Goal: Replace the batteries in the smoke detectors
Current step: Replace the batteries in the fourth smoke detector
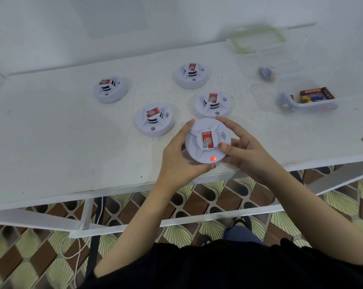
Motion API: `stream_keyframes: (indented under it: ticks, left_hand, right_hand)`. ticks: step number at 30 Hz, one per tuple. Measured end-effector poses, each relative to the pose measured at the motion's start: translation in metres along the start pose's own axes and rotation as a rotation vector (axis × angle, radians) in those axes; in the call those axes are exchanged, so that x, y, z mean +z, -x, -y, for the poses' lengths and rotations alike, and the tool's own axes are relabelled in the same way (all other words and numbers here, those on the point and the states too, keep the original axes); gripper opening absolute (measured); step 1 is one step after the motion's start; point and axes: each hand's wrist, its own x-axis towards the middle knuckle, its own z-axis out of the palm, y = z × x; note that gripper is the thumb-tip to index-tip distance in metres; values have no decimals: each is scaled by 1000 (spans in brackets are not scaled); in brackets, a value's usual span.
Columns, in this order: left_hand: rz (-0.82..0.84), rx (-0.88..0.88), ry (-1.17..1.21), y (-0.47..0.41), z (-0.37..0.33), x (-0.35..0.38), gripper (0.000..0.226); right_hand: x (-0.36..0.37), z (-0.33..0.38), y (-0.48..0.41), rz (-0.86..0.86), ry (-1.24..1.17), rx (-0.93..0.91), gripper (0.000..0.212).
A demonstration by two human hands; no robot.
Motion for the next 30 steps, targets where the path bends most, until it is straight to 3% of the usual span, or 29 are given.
stream_keyframes:
  ticks: [22, 30]
  left_hand:
    - [14, -63, 4, 0, -1, -1, 96]
    - [-19, -101, 1, 1, -14, -9, 89]
  right_hand:
    - [0, 1, 1, -20, 72, 7, 58]
    - [-2, 8, -6, 103, 158, 27, 65]
